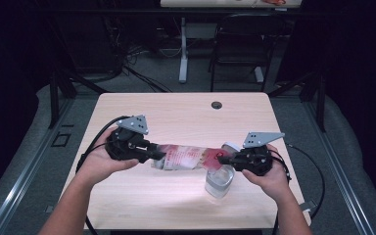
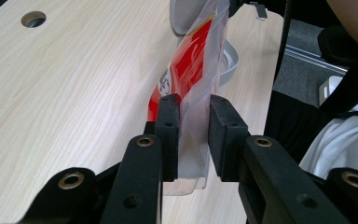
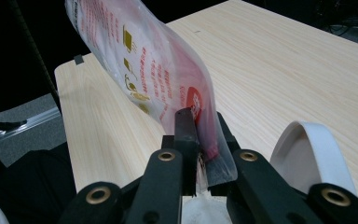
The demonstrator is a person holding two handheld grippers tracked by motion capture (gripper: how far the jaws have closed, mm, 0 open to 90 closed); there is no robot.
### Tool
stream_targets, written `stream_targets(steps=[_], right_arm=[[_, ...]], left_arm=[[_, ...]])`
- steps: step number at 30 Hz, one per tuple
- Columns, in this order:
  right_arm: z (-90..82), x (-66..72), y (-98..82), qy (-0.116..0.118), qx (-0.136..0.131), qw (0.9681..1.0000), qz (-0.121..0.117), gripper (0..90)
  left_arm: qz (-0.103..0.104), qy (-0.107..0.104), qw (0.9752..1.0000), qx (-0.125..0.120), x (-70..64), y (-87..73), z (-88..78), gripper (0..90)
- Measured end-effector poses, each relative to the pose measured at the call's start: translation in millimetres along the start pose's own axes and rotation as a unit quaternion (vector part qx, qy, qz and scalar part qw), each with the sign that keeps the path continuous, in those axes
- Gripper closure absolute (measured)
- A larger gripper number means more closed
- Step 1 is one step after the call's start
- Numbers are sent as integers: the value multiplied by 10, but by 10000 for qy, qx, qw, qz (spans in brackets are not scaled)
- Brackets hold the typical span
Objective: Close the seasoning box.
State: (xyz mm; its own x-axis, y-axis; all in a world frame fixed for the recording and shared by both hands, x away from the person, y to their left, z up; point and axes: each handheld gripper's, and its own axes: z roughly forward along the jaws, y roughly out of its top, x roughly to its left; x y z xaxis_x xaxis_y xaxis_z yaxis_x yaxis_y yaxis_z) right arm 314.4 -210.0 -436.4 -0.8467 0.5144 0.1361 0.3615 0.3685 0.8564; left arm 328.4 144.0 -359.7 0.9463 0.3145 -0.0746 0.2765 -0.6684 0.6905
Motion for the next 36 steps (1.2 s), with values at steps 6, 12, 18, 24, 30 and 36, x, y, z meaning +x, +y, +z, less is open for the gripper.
stream_targets(steps=[6,12,18,24,30,36], right_arm=[[0,0,0,-4,1,10000,0,860],[-1,-2,0,-2,6,10000,-2,859],[6,-8,3,20,-3,10000,3,858],[4,-12,2,28,8,10000,-1,856],[3,-11,-1,26,5,10000,-2,856],[0,-12,-7,11,20,10000,-11,855]], left_arm=[[0,9,10000,10,-3,6,0,753],[3,8,10000,16,-8,16,-1,753],[15,19,10000,12,-11,27,-1,753],[20,18,10000,16,-14,41,-3,754],[71,12,10000,32,-13,59,-5,754],[51,8,10000,13,-23,81,-4,754]])
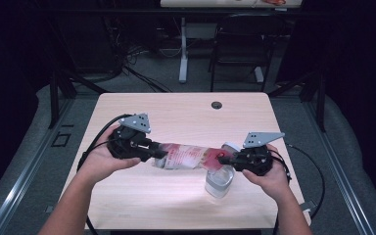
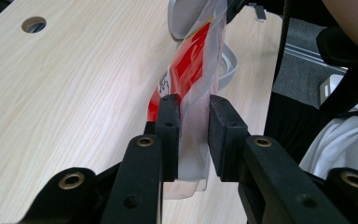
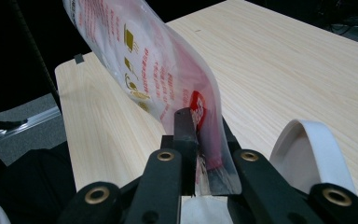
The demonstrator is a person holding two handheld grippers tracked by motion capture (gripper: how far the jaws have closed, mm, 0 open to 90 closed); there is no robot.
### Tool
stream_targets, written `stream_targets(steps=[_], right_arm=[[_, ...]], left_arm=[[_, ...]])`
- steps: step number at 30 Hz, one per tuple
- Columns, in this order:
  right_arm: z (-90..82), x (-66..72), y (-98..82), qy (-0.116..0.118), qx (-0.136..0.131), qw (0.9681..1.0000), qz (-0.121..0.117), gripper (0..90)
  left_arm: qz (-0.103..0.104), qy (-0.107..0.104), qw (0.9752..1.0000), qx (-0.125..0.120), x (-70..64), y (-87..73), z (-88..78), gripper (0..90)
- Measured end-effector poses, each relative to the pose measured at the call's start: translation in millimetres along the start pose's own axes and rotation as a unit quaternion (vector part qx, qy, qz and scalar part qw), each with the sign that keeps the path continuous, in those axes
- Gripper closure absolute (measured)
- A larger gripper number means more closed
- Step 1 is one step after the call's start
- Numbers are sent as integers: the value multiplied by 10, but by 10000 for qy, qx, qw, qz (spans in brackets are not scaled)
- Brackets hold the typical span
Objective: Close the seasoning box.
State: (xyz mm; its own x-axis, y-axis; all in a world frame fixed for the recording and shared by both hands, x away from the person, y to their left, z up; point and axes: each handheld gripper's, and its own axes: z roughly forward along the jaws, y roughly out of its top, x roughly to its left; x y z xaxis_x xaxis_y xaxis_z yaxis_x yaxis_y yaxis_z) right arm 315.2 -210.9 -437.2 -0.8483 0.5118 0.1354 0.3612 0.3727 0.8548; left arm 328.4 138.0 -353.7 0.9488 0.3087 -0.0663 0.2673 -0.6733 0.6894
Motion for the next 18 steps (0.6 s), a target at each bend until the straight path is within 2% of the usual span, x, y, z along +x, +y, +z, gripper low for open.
stream_targets(steps=[6,18], right_arm=[[4,-3,-12,26,-14,10000,33,853],[0,1,-31,8,-17,10000,54,852]], left_arm=[[67,-2,10000,2,-1,27,-3,754],[59,-22,10000,-33,9,41,0,755]])
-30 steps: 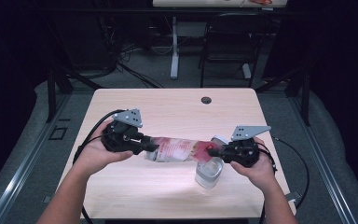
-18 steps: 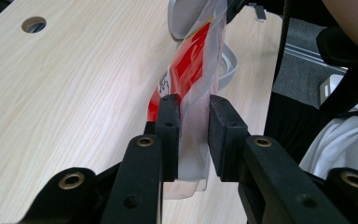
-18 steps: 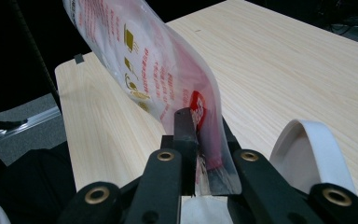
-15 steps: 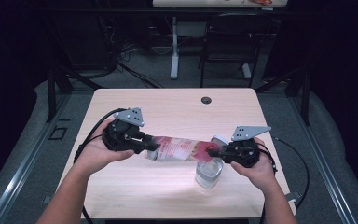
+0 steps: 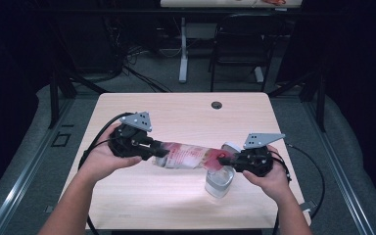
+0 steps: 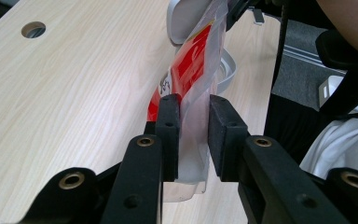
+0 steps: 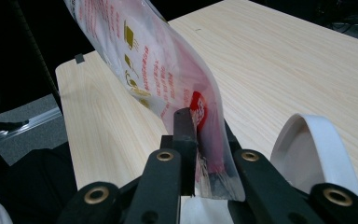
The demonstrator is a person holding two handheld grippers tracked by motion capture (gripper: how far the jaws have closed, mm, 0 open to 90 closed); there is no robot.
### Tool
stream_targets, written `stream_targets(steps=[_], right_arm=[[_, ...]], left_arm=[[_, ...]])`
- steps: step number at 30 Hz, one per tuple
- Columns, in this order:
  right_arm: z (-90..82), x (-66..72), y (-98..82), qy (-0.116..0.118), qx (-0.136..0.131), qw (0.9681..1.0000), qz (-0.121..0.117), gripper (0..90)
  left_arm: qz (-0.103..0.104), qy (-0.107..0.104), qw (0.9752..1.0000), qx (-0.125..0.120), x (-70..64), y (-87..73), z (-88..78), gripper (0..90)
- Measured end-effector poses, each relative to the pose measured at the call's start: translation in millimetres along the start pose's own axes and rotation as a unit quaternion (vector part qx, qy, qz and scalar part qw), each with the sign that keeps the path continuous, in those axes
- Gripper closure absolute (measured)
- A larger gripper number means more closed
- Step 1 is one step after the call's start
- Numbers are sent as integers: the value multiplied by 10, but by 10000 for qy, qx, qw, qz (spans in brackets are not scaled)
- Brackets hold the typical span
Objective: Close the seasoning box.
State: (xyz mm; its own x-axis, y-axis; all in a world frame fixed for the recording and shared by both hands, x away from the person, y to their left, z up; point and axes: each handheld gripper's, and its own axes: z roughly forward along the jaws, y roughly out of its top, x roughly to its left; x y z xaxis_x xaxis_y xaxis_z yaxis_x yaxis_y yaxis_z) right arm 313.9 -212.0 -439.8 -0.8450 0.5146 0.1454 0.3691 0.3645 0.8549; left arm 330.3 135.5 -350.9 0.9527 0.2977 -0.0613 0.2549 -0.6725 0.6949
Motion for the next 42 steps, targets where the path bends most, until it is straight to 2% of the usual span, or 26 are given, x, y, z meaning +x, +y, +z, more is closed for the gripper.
stream_targets(steps=[42], right_arm=[[-24,-1,-48,-39,37,10000,18,850]], left_arm=[[76,-30,10000,-3,15,50,-4,762]])
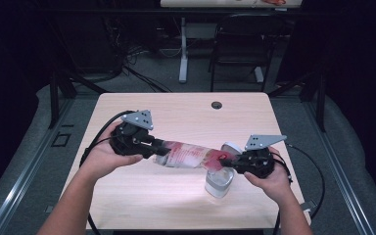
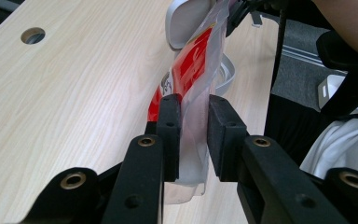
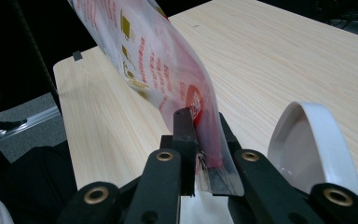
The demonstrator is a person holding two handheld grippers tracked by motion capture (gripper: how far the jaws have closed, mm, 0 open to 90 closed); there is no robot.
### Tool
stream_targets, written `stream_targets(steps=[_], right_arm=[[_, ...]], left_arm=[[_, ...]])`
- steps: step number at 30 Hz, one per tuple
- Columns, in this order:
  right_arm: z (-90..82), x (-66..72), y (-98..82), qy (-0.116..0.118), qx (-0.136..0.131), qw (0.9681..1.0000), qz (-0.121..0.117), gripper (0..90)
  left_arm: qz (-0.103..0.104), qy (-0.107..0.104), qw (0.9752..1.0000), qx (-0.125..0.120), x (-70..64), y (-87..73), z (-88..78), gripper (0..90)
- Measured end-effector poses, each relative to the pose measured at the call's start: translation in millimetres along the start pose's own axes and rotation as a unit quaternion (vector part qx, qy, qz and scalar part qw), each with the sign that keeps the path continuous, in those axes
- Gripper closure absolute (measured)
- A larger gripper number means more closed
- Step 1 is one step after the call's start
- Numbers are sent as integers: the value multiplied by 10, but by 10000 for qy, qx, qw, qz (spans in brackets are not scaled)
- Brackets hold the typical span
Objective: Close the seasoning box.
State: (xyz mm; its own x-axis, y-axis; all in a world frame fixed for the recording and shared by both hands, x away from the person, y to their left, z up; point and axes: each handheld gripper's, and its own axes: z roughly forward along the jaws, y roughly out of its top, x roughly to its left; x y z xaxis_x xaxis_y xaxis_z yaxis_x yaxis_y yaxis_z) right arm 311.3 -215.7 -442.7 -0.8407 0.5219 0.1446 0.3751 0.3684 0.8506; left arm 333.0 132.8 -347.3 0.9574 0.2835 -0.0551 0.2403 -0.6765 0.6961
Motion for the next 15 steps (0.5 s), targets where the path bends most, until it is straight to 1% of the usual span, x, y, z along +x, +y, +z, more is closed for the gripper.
stream_targets(steps=[7,11,15], right_arm=[[-24,-13,-7,-4,-9,10000,15,849],[-41,-26,-17,31,-8,10000,11,849],[-50,-28,-21,41,27,10000,-14,852]], left_arm=[[0,8,10000,12,5,6,0,765],[13,-1,10000,19,9,11,0,766],[11,0,10000,30,5,19,-1,767]])
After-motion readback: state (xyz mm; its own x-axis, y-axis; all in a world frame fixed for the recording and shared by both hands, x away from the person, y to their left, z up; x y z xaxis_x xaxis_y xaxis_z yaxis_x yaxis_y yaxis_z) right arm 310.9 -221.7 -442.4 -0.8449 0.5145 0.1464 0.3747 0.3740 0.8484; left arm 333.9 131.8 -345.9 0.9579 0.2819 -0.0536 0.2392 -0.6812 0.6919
